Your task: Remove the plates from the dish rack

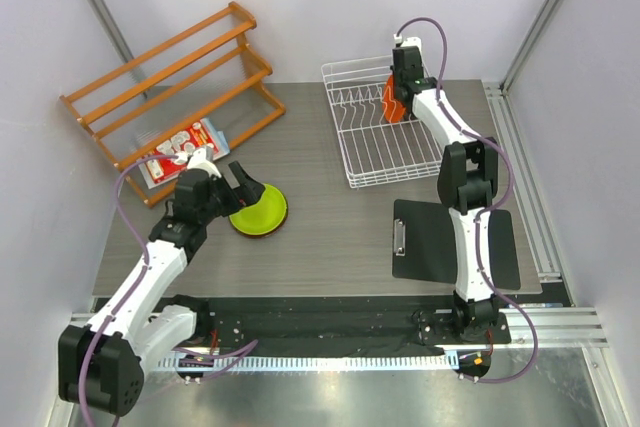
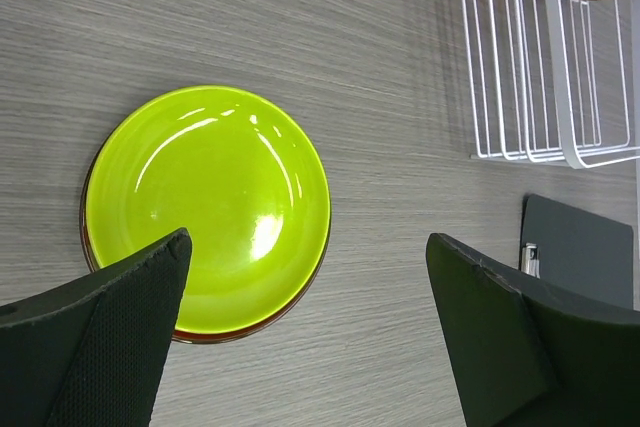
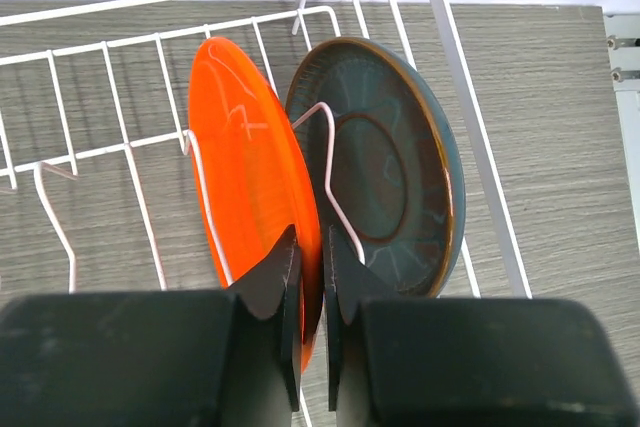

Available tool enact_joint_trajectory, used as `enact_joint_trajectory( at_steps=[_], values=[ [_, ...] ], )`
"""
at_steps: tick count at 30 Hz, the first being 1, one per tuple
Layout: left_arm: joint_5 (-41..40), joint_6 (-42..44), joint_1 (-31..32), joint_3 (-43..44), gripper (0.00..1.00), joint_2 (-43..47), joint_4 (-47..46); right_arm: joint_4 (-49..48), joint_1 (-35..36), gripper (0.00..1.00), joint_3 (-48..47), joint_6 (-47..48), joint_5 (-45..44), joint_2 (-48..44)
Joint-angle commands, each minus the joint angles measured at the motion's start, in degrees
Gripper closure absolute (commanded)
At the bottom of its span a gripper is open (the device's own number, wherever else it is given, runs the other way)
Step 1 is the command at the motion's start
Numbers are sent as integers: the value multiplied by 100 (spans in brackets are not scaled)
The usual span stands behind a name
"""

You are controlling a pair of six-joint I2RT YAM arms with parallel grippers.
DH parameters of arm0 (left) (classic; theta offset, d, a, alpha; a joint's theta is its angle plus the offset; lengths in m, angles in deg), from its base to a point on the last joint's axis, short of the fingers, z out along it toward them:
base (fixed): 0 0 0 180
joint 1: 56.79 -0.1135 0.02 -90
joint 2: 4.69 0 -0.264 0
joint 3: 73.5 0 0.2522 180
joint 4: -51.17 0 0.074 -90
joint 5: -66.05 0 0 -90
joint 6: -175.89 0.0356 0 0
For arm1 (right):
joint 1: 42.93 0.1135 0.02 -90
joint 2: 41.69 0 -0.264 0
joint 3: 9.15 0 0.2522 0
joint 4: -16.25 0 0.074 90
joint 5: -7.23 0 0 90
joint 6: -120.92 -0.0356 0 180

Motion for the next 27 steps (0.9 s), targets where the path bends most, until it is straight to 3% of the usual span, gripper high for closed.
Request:
enact_joint_trajectory(
  at_steps=[1, 6, 11, 20, 23, 26, 27],
  values=[
    [92, 100, -1, 124, 1, -47, -166, -73, 30, 99, -203, -32, 118, -169],
    [92, 56, -1, 89, 0, -82, -219, -248, 179, 99, 52, 107, -223, -757],
    [-84, 74, -1, 28, 1, 67, -87, -1538, 618, 99, 1572, 495, -1024, -2163],
    [-14, -40, 8, -34, 0, 103, -139, -1330, 1014, 99, 2415, 373, -1630, -3174],
    [92, -76, -1, -78, 1, 76, -253, -1181, 1181, 99, 3215, -179, -1237, -3815],
    [250, -111, 8, -78, 1, 15, -411, -1075, 1339, 99, 4093, -961, -149, -4534],
    [329, -137, -1, -87, 0, -29, -534, -1083, 1374, 99, 4531, -1129, 595, -4694]
  ],
)
